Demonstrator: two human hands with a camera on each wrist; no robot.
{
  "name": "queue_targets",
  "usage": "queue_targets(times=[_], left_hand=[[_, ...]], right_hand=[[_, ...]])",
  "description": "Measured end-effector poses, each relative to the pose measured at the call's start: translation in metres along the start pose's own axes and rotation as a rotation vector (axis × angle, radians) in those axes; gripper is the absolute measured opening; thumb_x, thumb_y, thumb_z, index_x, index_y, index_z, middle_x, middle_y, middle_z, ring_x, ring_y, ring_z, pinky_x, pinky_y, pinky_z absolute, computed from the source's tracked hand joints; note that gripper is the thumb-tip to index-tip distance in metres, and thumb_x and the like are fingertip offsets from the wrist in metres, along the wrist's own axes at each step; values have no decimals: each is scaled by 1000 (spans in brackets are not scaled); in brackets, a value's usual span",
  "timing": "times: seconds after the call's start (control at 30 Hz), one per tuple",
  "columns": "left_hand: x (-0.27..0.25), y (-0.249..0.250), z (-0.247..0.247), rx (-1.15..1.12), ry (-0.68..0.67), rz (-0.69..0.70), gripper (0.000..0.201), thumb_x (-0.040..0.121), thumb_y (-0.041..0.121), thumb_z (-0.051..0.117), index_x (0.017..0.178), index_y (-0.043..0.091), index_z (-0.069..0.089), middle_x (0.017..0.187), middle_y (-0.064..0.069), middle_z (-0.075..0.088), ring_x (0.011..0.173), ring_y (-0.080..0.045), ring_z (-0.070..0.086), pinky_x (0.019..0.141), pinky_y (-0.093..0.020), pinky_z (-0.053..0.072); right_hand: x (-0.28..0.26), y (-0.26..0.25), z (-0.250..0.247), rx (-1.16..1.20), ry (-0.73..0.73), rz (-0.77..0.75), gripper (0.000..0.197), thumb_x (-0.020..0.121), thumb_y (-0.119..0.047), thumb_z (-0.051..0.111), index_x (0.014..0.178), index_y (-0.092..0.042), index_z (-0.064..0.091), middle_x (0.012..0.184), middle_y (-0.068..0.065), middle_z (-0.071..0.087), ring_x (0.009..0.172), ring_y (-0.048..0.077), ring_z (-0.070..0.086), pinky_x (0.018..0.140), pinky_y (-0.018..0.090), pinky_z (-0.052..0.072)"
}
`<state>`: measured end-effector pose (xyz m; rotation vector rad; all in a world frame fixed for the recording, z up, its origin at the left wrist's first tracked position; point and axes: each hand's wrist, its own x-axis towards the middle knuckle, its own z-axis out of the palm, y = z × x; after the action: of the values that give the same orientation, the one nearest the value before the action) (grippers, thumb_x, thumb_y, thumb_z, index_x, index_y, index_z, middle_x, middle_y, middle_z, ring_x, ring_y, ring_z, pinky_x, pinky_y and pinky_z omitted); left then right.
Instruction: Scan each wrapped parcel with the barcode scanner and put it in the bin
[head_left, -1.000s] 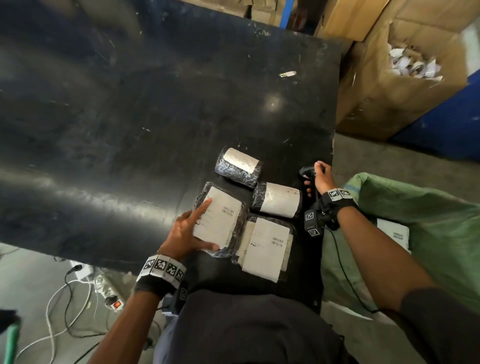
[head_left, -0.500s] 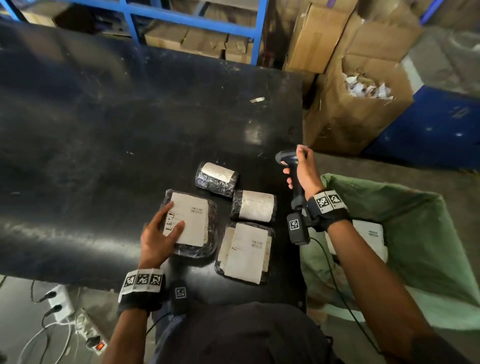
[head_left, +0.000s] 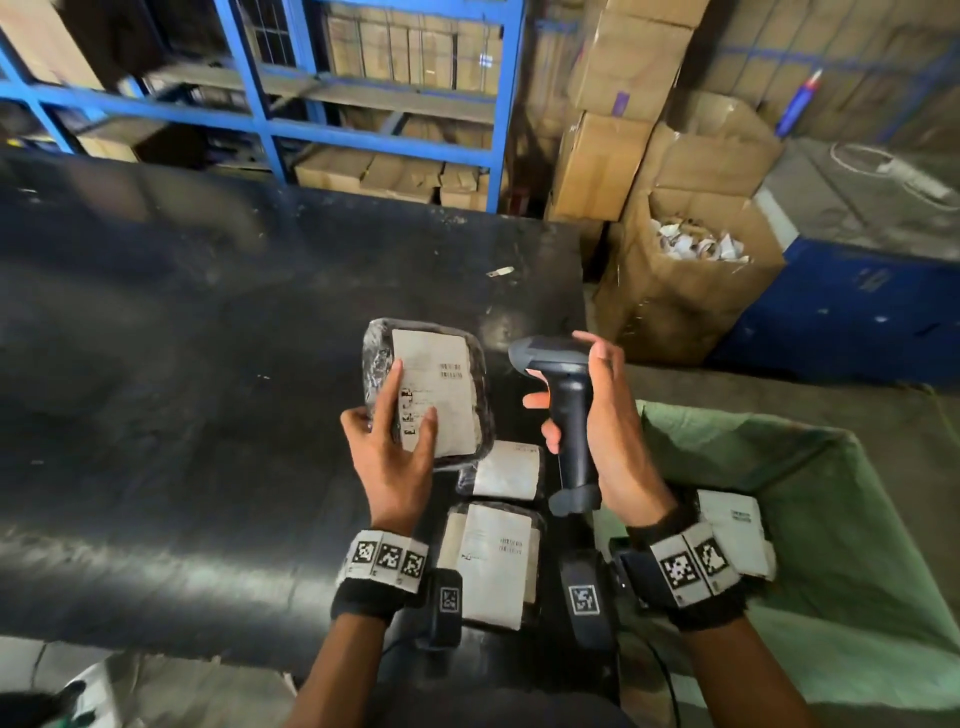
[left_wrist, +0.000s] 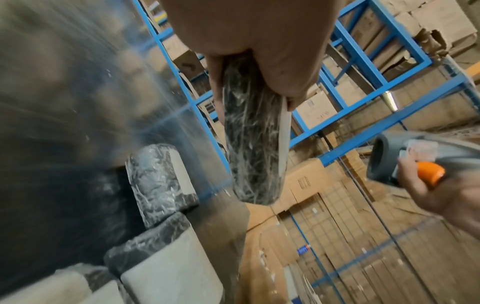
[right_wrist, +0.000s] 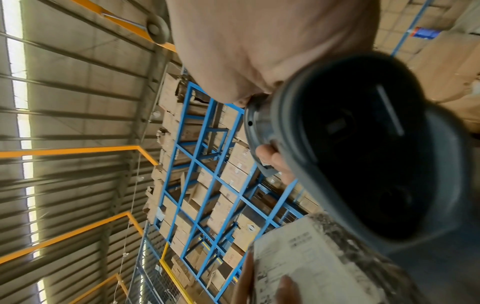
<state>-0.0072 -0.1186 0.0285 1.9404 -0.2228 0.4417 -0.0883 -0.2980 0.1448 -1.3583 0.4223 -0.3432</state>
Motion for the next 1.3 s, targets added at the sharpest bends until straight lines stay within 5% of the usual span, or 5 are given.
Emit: queue_targets(times=[0.33,0.8,0.9,1.07,1.3], left_hand=[[-15,17,20,-21,26,-52,70,84,27,81,146,31,49,105,-12,42,87,-18,49,80,-23,45],[-20,14,17,-22,54,-82,70,84,26,80,147,29,50,105,-10,42,86,-14,47,82,-20,43],[-20,6,10,-7,66,-77,68,85,31,79,147,30,49,103,-12,42,86,-12,45,82,-21,43],[-21,-5,-6,34,84,-102,69,82,50,66,146,32,50,104,-13,43,88,-18,48,84,-30,45],[-12,-12,-21,93,120,-135,70,80,52,64,146,30,51,102,-9,42,86,-16,47,84,-27,42]], right_hand=[[-22,5,-16,-155,-30,-48,55,94,-63,31,126,-23,50,78,25,59,47,26,52,47,24,45],[-5,16,-19,-312,122,-82,29,102,-50,31,126,-41,44,103,11,68,61,28,65,44,28,48],[26,49,-27,-419,225,-36,34,102,-50,33,131,-36,43,116,8,64,62,12,64,44,22,47],[90,145,-54,-591,376,93,44,90,-71,28,128,-50,36,121,2,64,94,29,69,79,54,58],[128,231,-87,-565,374,311,44,95,-59,31,136,-41,34,121,15,65,96,38,67,84,57,56]])
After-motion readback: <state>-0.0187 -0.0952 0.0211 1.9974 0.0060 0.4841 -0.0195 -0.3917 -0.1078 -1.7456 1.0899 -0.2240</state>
